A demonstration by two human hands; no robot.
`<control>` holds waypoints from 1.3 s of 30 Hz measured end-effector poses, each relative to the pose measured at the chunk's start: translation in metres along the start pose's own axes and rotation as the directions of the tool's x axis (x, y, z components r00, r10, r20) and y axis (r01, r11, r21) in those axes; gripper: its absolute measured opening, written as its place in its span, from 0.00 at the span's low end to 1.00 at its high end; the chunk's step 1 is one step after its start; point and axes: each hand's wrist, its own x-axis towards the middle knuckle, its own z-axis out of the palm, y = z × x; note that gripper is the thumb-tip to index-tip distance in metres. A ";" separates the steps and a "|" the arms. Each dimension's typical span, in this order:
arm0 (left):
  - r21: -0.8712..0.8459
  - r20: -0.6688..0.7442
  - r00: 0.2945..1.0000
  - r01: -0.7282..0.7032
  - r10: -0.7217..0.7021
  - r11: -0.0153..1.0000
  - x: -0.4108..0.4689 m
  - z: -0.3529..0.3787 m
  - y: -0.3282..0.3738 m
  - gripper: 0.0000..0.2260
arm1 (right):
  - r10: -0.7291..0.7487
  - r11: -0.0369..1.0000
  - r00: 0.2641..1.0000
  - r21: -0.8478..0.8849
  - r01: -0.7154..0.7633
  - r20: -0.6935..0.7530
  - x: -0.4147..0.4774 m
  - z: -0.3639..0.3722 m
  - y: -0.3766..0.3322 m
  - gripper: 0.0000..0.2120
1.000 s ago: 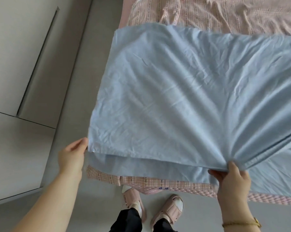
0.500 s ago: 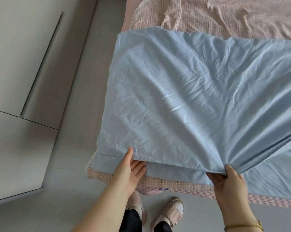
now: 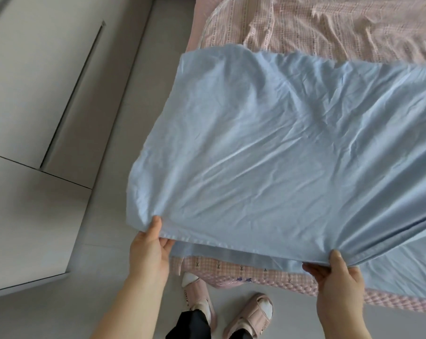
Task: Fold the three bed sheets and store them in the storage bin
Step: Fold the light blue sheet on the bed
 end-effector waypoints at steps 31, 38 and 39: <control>0.237 0.972 0.225 -0.934 0.074 -0.267 -0.118 0.180 -0.233 0.16 | -0.009 0.955 0.960 -0.288 -0.075 -0.281 0.195 -0.100 -0.123 0.02; 0.389 0.920 0.332 -0.828 0.208 -0.403 -0.135 0.234 -0.263 0.13 | -0.022 0.928 0.979 -0.369 -0.056 -0.203 0.281 -0.143 -0.191 0.11; 0.382 0.923 0.313 -0.814 0.223 -0.437 -0.135 0.237 -0.264 0.13 | -0.026 0.931 0.981 -0.361 -0.047 -0.194 0.287 -0.144 -0.200 0.08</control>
